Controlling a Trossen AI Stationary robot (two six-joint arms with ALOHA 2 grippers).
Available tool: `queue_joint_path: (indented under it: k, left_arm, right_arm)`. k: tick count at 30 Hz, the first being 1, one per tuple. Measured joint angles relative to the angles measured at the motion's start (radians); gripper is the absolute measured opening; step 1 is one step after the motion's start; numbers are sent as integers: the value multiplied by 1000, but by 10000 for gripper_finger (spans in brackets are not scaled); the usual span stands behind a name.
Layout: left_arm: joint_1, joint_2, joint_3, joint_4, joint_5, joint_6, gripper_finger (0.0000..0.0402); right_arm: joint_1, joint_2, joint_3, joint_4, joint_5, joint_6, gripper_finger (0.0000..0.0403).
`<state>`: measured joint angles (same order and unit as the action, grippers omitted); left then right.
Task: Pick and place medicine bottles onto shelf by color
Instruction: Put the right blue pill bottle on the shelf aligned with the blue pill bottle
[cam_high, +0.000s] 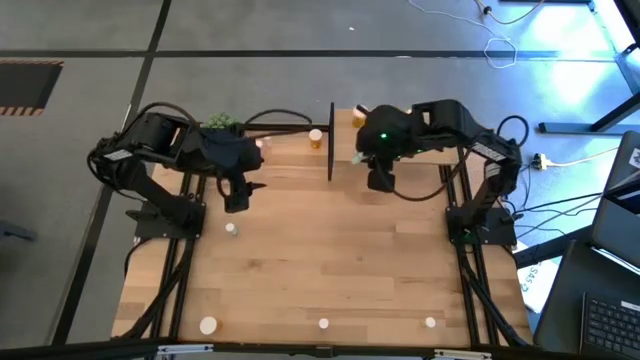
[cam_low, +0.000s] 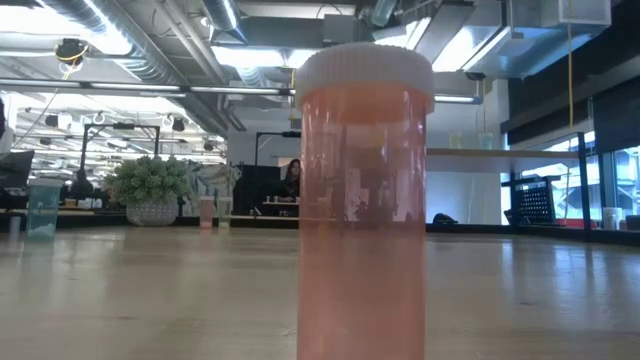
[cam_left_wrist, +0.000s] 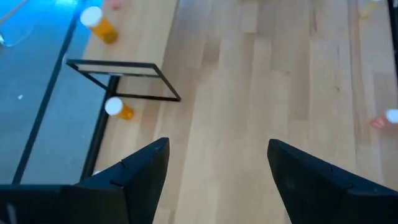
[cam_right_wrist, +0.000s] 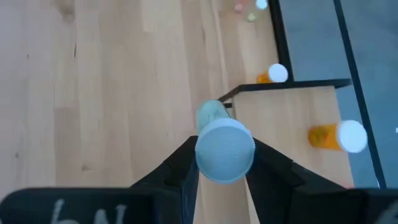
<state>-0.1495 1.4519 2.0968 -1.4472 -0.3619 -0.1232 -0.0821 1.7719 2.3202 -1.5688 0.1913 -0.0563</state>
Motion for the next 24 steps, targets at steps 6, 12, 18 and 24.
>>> queue_joint_path:
  k: [6,12,18,24]
  left_arm:
    - [62,9,0,8,-1,4,268]
    - [117,32,1,42,3,27,268]
    - [159,72,-1,188,111,136,268]
    - [208,112,-1,271,219,206,268]
  right_arm:
    - [-44,-100,-122,-1,1,-5,117]
    - [-105,-243,-328,-1,2,32,117]
    - [-183,-401,-532,30,2,111,117]
    - [-277,-513,-663,29,61,179,117]
